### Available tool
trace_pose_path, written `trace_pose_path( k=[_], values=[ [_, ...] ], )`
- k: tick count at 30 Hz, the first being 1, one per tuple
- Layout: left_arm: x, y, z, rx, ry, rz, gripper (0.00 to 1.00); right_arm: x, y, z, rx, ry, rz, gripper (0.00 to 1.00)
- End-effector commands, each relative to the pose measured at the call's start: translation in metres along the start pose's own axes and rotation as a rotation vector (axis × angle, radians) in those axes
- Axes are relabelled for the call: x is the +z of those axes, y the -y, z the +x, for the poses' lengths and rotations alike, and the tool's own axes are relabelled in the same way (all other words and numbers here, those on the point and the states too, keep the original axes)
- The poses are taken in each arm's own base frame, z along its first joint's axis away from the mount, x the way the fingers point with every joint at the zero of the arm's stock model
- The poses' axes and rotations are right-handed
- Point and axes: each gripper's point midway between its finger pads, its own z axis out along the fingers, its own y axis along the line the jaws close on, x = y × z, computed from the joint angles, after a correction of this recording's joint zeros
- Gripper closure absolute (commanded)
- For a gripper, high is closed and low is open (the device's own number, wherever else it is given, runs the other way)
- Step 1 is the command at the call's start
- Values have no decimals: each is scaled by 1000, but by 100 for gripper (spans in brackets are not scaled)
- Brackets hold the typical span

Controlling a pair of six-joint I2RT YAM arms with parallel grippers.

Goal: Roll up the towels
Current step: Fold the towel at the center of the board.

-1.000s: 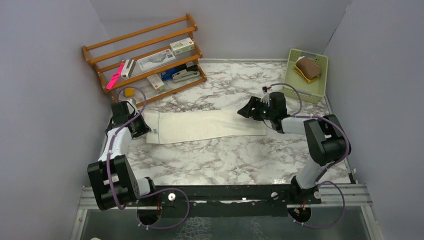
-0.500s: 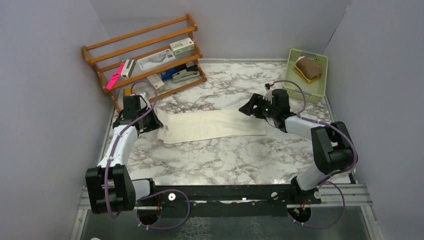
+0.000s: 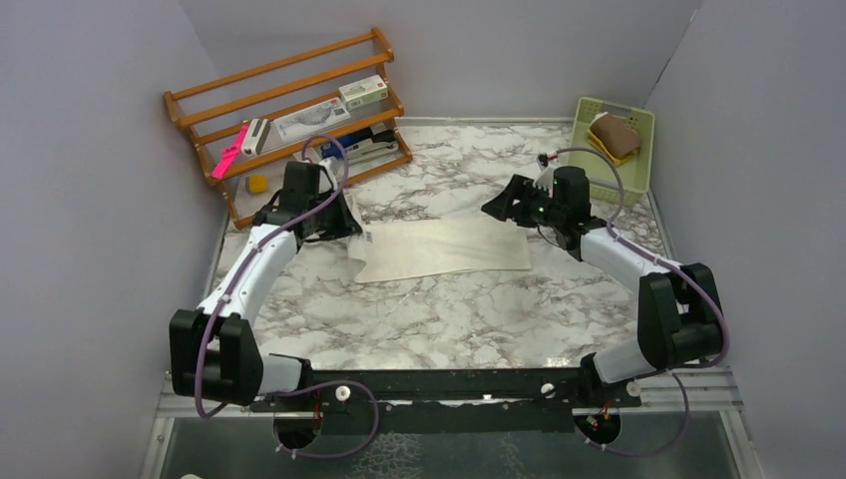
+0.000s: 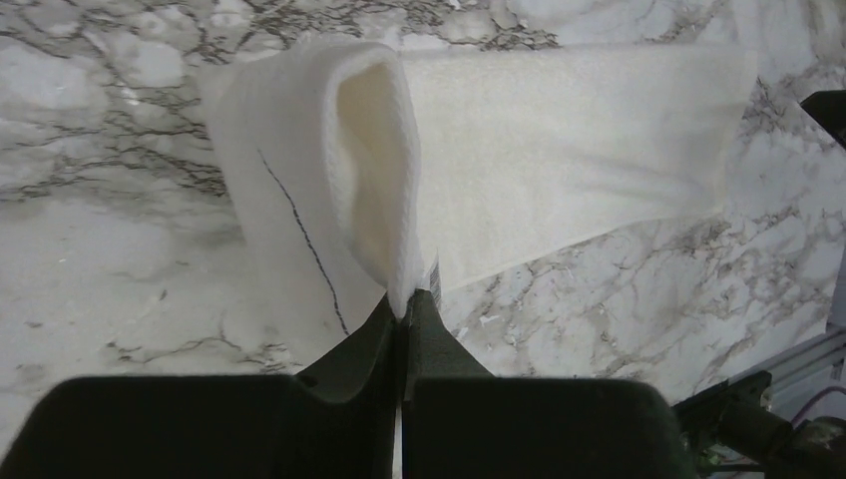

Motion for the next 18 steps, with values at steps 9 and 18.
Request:
trace_pose_path(
  k=[9, 18],
  values=[
    [56, 104, -6, 67, -89, 100, 100, -28, 20, -40, 47, 112, 196, 29],
    [111, 173, 23, 135, -220, 195, 100, -63, 50, -77, 186, 225, 314, 22]
  ],
)
